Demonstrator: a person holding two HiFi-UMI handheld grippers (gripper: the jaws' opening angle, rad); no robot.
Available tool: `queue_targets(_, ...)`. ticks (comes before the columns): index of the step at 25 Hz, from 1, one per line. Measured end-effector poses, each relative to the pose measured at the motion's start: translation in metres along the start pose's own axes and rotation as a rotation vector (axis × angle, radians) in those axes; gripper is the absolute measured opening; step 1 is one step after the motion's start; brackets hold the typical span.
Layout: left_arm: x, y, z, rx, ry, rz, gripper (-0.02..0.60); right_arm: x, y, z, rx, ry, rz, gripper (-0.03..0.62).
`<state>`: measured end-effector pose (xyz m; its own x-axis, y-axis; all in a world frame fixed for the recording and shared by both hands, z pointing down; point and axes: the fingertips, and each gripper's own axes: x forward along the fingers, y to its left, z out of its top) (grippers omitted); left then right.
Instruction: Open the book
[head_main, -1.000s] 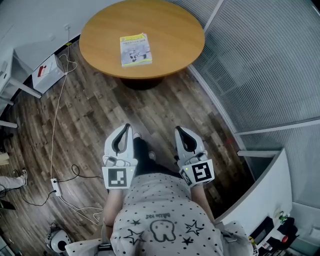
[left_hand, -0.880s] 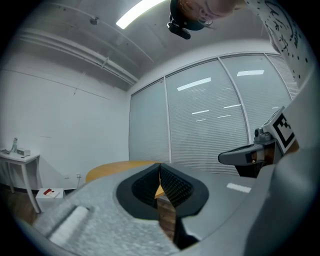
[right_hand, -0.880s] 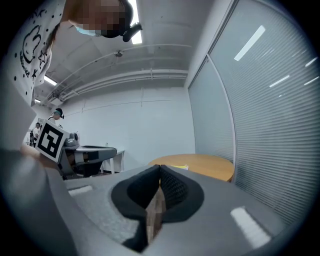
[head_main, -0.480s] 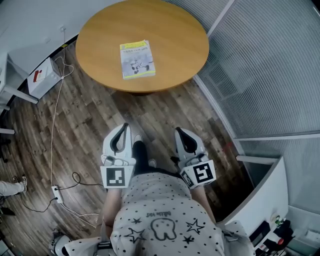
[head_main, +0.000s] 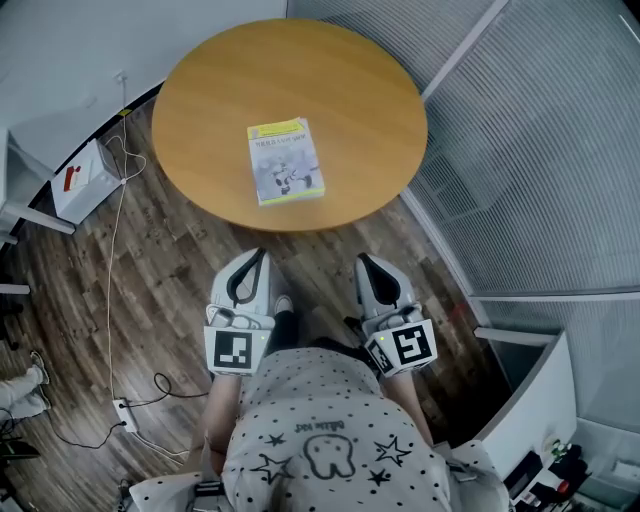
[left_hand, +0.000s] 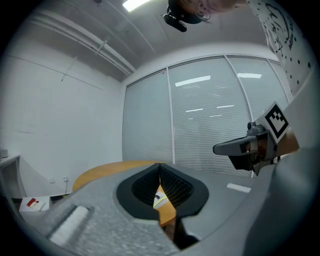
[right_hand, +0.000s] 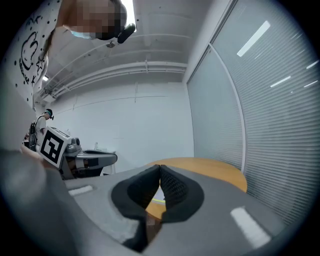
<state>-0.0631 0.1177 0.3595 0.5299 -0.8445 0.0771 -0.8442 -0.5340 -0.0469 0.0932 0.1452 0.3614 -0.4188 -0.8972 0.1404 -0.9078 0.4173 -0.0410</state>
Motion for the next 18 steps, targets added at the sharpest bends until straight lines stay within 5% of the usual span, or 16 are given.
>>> queue_targets(18,0.061,0.043,-0.012,-0.092,0.032,0.020,0.009,0.059,-0.050,-0.002,0.047,0.022,-0.053,0.003)
